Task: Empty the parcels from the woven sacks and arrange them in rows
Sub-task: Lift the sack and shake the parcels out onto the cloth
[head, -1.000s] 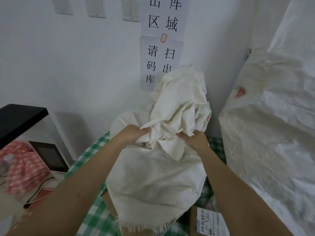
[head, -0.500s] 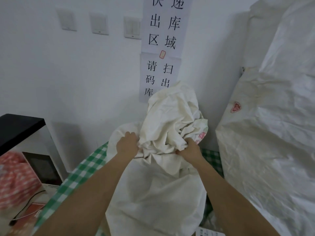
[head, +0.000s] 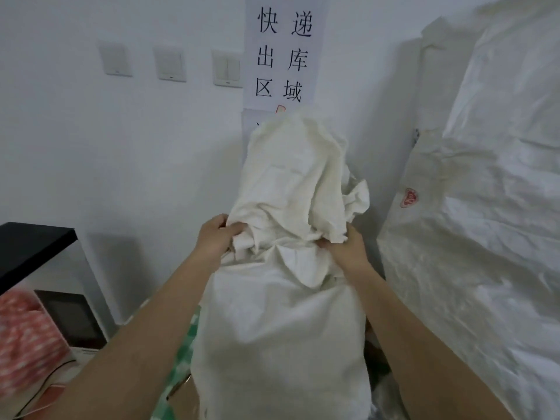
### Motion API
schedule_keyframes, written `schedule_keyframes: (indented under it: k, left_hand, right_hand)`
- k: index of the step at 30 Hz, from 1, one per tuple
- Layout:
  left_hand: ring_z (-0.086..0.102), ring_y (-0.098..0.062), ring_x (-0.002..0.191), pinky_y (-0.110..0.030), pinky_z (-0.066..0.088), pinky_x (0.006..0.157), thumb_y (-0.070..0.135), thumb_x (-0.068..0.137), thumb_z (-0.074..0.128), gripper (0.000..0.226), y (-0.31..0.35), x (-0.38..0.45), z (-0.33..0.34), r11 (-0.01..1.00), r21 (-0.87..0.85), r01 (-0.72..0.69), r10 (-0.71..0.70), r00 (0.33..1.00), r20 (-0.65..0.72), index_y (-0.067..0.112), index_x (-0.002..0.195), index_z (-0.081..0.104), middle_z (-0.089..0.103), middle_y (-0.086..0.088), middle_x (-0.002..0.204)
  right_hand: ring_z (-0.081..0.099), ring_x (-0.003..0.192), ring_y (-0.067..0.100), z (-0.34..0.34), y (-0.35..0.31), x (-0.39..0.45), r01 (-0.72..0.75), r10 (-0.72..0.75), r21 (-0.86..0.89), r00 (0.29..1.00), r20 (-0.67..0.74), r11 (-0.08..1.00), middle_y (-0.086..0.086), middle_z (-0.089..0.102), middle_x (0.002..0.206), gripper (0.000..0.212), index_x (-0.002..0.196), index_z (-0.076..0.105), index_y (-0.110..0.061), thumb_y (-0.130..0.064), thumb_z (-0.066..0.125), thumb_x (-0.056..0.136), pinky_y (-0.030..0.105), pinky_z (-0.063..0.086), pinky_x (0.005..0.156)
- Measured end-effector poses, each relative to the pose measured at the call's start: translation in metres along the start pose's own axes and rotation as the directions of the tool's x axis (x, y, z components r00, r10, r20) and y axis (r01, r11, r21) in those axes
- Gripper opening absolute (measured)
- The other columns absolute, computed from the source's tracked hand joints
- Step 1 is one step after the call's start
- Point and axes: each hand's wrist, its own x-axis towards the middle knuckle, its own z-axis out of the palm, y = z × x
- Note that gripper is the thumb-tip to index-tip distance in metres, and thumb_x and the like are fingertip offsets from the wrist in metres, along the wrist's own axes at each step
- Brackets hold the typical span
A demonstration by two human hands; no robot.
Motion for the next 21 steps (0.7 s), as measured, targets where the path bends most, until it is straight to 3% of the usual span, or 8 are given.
schedule_keyframes:
  k: [3, 6, 9, 11, 13, 17, 19, 21]
  left_hand:
    - [0.054, -0.016, 0.052, -0.023, 0.041, 0.046, 0.007, 0.087, 0.064, 0.006, -0.005, -0.003, 0.010, 0.968, 0.242, 0.063, -0.082, 0.994, 0.069, 0.009, 0.087, 0.058, 0.057, -0.008, 0.073]
    - [0.048, -0.017, 0.053, -0.020, 0.040, 0.042, 0.008, 0.089, 0.061, 0.008, 0.024, 0.006, 0.014, 0.994, 0.106, -0.027, 0.030, 0.999, -0.028, 0.008, 0.083, 0.055, 0.054, -0.006, 0.070]
    - [0.053, -0.016, 0.063, -0.024, 0.045, 0.053, 0.010, 0.090, 0.061, 0.014, 0.039, 0.007, 0.008, 0.989, -0.081, -0.120, 0.115, 0.991, -0.062, 0.015, 0.078, 0.055, 0.058, -0.004, 0.077]
    - [0.050, -0.016, 0.059, -0.021, 0.043, 0.045, 0.006, 0.090, 0.059, 0.019, 0.032, 0.005, 0.014, 0.993, 0.054, -0.107, 0.109, 0.993, -0.038, 0.016, 0.075, 0.052, 0.054, -0.005, 0.074]
    - [0.044, -0.017, 0.054, -0.016, 0.035, 0.035, 0.003, 0.090, 0.055, 0.023, 0.030, 0.003, 0.023, 0.993, 0.111, -0.029, 0.035, 0.998, -0.055, 0.015, 0.073, 0.048, 0.050, -0.008, 0.073]
    - [0.054, -0.019, 0.069, -0.027, 0.044, 0.059, 0.013, 0.092, 0.059, 0.013, 0.033, 0.012, 0.019, 0.960, -0.275, -0.056, 0.029, 0.994, -0.102, 0.016, 0.081, 0.054, 0.058, -0.007, 0.083]
    - [0.054, -0.021, 0.068, -0.025, 0.044, 0.054, 0.009, 0.091, 0.059, 0.015, 0.027, 0.010, 0.017, 0.984, -0.171, -0.054, 0.042, 0.996, -0.076, 0.016, 0.079, 0.053, 0.058, -0.006, 0.078]
    - [0.049, -0.023, 0.056, -0.019, 0.038, 0.039, 0.003, 0.091, 0.055, 0.021, 0.021, 0.008, 0.020, 0.990, 0.140, 0.006, -0.002, 1.000, -0.030, 0.014, 0.074, 0.048, 0.052, -0.008, 0.069]
  right_hand:
    - [0.061, 0.102, 0.025, 0.005, 0.016, 0.004, -0.066, 0.082, -0.231, 0.995, 0.061, 0.971, 0.007, 0.064, 0.110, 0.042, 0.123, 0.056, -0.007, -0.014, 0.071, 0.084, 0.030, 0.045, 0.077]
    - [0.058, 0.102, 0.021, 0.010, -0.008, 0.017, 0.021, -0.018, -0.126, 1.000, 0.019, 0.992, 0.005, 0.062, 0.114, 0.043, 0.124, 0.056, -0.010, -0.012, 0.071, 0.084, 0.032, 0.047, 0.084]
    - [0.059, 0.098, 0.017, 0.003, -0.018, 0.018, 0.092, -0.089, 0.042, 0.994, -0.060, 0.995, -0.001, 0.063, 0.105, 0.040, 0.122, 0.056, -0.011, -0.009, 0.071, 0.085, 0.028, 0.046, 0.082]
    - [0.061, 0.102, 0.023, 0.006, -0.008, 0.016, 0.022, -0.023, -0.052, 0.999, -0.025, 0.998, 0.004, 0.064, 0.105, 0.038, 0.123, 0.055, -0.008, -0.009, 0.069, 0.087, 0.028, 0.046, 0.081]
    - [0.059, 0.107, 0.027, 0.011, -0.006, 0.017, -0.058, 0.060, -0.159, 0.998, 0.006, 0.985, 0.011, 0.062, 0.118, 0.044, 0.128, 0.052, -0.006, -0.008, 0.068, 0.086, 0.030, 0.048, 0.087]
    - [0.058, 0.098, 0.019, 0.015, -0.014, 0.021, 0.066, -0.058, 0.053, 0.989, -0.134, 0.996, 0.002, 0.061, 0.107, 0.035, 0.123, 0.052, -0.009, -0.006, 0.060, 0.089, 0.028, 0.045, 0.081]
    - [0.059, 0.096, 0.018, 0.015, -0.011, 0.010, 0.087, -0.088, -0.017, 0.991, -0.102, 0.996, 0.000, 0.060, 0.102, 0.032, 0.121, 0.052, -0.009, -0.010, 0.061, 0.090, 0.029, 0.043, 0.079]
    - [0.059, 0.101, 0.027, 0.016, 0.001, 0.012, 0.043, -0.031, -0.339, 0.999, 0.041, 0.940, 0.007, 0.060, 0.107, 0.033, 0.120, 0.053, -0.008, -0.017, 0.062, 0.089, 0.032, 0.044, 0.079]
